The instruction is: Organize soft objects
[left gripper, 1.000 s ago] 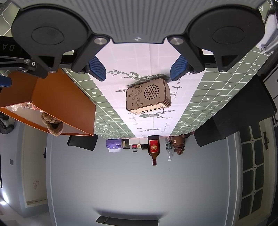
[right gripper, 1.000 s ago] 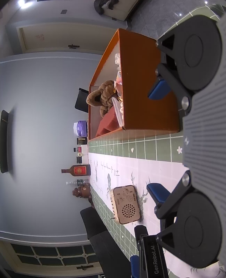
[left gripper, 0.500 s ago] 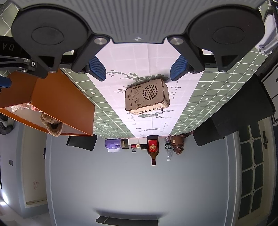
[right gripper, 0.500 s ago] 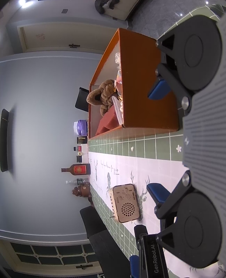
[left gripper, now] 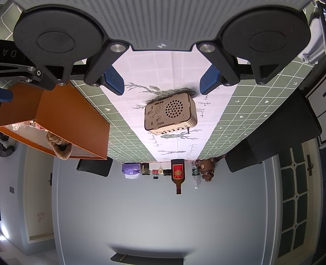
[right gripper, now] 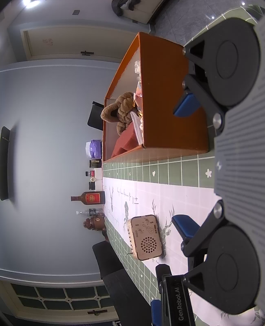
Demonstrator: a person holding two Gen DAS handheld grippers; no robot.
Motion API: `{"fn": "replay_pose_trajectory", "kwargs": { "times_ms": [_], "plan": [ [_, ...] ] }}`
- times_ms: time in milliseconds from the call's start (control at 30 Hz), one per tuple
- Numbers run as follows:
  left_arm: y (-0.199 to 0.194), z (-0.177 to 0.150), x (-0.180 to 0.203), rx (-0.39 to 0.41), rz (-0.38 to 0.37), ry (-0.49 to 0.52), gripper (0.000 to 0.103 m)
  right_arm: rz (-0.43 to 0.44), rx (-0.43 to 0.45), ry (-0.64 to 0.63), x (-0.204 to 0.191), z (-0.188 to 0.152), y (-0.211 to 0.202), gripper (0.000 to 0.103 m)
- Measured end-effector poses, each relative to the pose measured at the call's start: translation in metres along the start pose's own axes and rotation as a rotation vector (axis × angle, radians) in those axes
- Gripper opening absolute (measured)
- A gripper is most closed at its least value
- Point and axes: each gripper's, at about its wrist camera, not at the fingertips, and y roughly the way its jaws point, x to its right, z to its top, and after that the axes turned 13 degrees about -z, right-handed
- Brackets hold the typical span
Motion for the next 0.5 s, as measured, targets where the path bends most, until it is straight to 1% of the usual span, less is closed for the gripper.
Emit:
{"fn": "replay_pose_trajectory", "kwargs": {
  "times_ms": [500],
  "plan": [
    [-0.0008, -0.0009, -0.0011, 0.001, 0.002, 0.003, 0.098, 0.001, -0.001, -0.002, -0.0006, -0.0003, 0.0002, 0.100]
  ]
}}
